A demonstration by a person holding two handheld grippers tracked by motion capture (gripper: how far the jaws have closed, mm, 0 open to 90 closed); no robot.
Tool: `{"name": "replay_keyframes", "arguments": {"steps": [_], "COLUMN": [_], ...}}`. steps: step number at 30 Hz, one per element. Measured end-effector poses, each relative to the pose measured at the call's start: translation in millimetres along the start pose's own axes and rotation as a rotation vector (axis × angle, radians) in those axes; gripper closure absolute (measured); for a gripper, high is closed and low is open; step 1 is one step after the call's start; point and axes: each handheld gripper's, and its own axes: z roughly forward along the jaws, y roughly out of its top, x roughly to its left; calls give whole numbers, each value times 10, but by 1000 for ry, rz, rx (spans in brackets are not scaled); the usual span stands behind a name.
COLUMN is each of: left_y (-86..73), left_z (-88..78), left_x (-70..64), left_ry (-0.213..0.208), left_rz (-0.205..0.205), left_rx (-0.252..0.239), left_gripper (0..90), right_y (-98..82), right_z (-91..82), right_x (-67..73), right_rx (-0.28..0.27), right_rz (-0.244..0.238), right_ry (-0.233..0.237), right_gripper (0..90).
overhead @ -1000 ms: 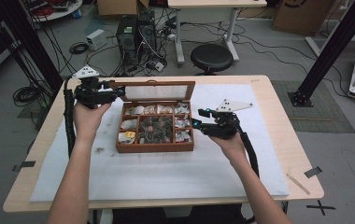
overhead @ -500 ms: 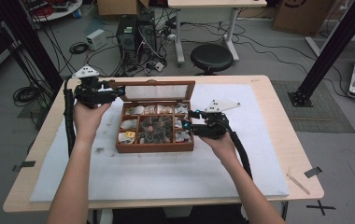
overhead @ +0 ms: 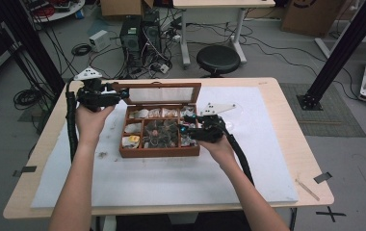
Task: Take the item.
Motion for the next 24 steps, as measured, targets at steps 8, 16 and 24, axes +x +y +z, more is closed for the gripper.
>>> {"name": "replay_keyframes", "arguments": {"steps": [8, 16, 24], "left_y": [0, 0, 0], "left_z": [-1, -1, -1], "left_x": [0, 1, 3], "left_ry": [-1, -1, -2], "left_rz": [-2, -1, -3], "left_rx": [1, 2, 3], "left_gripper": [427, 426, 426], "right_y": [3, -18, -38], "right_z": [264, 455, 589], "right_x": [105, 164, 164], "right_rx": [74, 142, 198], "right_rz": [-9, -16, -13], "right_ry": [37, 55, 69], "right_gripper": [608, 664, 711]}}
